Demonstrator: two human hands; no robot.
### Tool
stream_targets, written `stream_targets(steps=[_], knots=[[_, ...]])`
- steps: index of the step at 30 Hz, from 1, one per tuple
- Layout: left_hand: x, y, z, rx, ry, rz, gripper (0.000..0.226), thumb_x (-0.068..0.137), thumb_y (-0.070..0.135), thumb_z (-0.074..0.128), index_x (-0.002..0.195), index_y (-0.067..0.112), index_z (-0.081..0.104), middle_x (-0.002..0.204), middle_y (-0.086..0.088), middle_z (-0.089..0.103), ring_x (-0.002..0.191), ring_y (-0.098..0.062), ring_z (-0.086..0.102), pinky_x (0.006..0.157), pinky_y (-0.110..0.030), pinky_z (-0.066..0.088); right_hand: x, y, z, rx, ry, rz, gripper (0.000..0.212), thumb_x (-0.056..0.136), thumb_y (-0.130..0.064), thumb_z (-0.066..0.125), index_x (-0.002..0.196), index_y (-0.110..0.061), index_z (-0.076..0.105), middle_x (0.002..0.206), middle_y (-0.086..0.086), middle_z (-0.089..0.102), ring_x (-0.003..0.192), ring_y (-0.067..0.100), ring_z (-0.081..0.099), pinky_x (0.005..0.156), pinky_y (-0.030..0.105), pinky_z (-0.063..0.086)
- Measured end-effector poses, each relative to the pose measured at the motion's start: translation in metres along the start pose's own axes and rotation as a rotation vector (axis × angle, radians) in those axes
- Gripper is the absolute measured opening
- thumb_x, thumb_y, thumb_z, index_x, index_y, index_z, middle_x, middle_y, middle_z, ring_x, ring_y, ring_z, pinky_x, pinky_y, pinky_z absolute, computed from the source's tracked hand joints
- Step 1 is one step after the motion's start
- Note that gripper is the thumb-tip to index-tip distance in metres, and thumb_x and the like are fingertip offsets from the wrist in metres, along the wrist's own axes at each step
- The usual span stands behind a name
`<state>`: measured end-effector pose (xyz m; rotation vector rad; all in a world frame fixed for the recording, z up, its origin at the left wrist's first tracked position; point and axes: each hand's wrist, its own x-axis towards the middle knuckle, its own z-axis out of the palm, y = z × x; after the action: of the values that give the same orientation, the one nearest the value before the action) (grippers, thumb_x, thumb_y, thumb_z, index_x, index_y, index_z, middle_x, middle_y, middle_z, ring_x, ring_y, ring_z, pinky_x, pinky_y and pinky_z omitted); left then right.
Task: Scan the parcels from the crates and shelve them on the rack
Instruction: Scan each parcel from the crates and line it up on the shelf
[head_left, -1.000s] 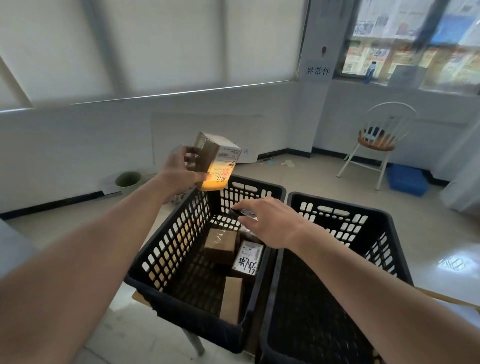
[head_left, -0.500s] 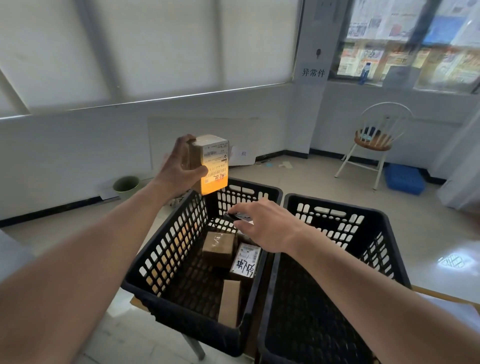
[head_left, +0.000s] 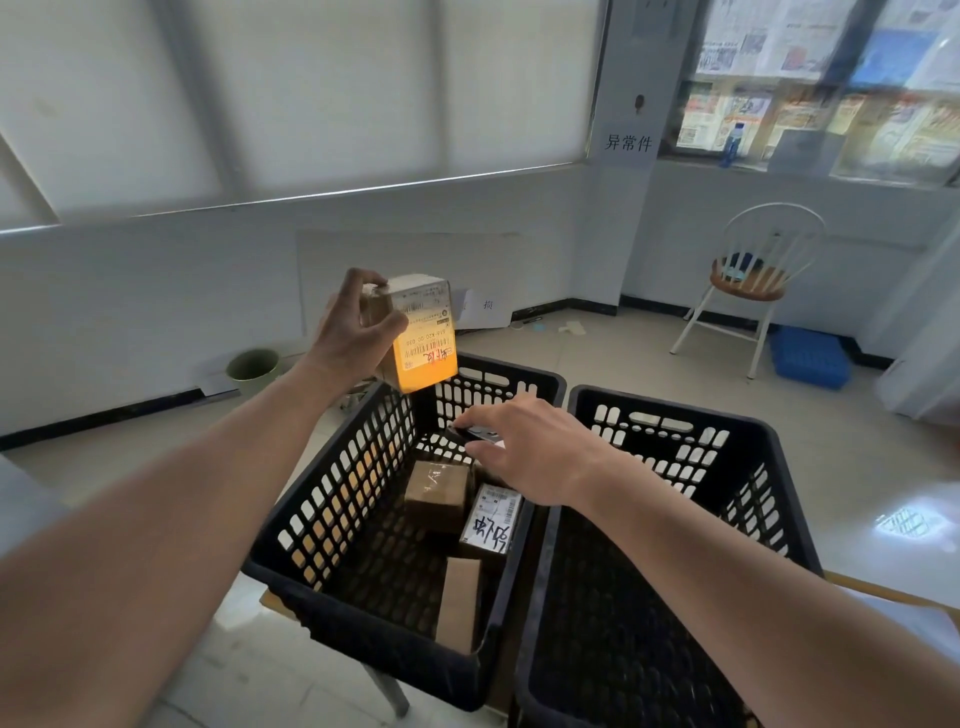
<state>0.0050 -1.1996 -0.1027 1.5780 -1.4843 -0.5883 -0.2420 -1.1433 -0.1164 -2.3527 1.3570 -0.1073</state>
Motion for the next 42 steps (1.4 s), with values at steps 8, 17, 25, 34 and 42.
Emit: stream_targets(steps=[8, 17, 25, 34, 42], knots=[[-0.001, -0.005, -0.004, 0.005, 0.028, 0.001, 0.046, 0.095, 0.007, 0.072, 0.132, 0.017, 0.046, 0.113, 0.001, 0.053, 0.111, -0.034, 0.063, 0.059, -0.025, 0.063, -0.002, -0.005, -0.002, -0.021, 0.001, -0.01, 0.039, 0.107, -0.048, 0.053, 0.146, -0.048, 0.05, 0.136, 0.006, 0.057, 0.111, 0.027, 0.063, 0.097, 0.048, 0.057], [-0.014, -0.001, -0.01, -0.021, 0.078, -0.02, 0.049, 0.094, 0.005, 0.073, 0.131, 0.013, 0.043, 0.108, 0.004, 0.052, 0.098, -0.027, 0.067, 0.075, -0.041, 0.067, -0.009, -0.007, 0.004, 0.051, 0.067, 0.015, 0.035, 0.107, -0.047, 0.053, 0.142, -0.048, 0.053, 0.129, 0.005, 0.057, 0.099, 0.023, 0.064, 0.09, 0.045, 0.059], [-0.067, 0.015, -0.034, -0.311, 0.081, -0.122, 0.093, 0.091, -0.002, 0.069, 0.155, 0.053, 0.03, 0.143, 0.001, 0.028, 0.108, -0.025, 0.064, 0.066, -0.025, 0.063, -0.017, -0.038, 0.006, 0.536, 0.251, 0.09, 0.046, 0.112, -0.041, 0.047, 0.157, -0.041, 0.044, 0.13, 0.001, 0.063, 0.093, 0.015, 0.067, 0.073, 0.029, 0.055], [-0.153, 0.022, -0.114, -0.296, 0.248, -0.138, 0.077, 0.069, 0.016, 0.076, 0.128, 0.05, 0.041, 0.136, -0.018, 0.041, 0.123, -0.051, 0.052, 0.072, -0.054, 0.066, -0.022, -0.135, 0.042, 0.916, 0.158, 0.147, 0.044, 0.113, -0.035, 0.045, 0.156, -0.044, 0.045, 0.149, 0.006, 0.054, 0.121, 0.031, 0.065, 0.086, 0.043, 0.058], [-0.259, -0.007, -0.205, -0.281, 0.447, -0.167, 0.063, 0.095, 0.002, 0.07, 0.13, 0.013, 0.019, 0.116, -0.001, 0.053, 0.11, -0.017, 0.064, 0.07, -0.025, 0.063, -0.04, -0.257, 0.093, 0.852, 0.085, -0.017, 0.044, 0.113, -0.036, 0.044, 0.155, -0.044, 0.048, 0.153, -0.004, 0.053, 0.098, 0.012, 0.065, 0.078, 0.025, 0.057]])
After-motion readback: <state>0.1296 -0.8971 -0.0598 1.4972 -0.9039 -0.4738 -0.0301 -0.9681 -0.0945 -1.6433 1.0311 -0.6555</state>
